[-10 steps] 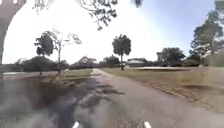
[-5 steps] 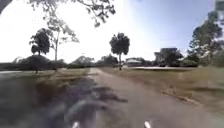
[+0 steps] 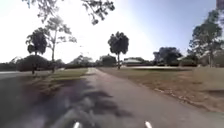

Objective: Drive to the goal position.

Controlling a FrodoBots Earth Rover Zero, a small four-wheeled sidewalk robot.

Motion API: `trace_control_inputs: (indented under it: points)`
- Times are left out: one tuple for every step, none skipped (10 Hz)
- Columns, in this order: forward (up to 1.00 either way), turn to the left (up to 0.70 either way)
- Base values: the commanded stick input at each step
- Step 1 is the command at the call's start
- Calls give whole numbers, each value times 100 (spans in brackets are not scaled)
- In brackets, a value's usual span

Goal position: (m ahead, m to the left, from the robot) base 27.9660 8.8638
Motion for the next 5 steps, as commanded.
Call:
trace_control_inputs:
  points:
    - [100, 37]
    - [100, 40]
    - [100, 40]
    - [100, 40]
    - [100, 40]
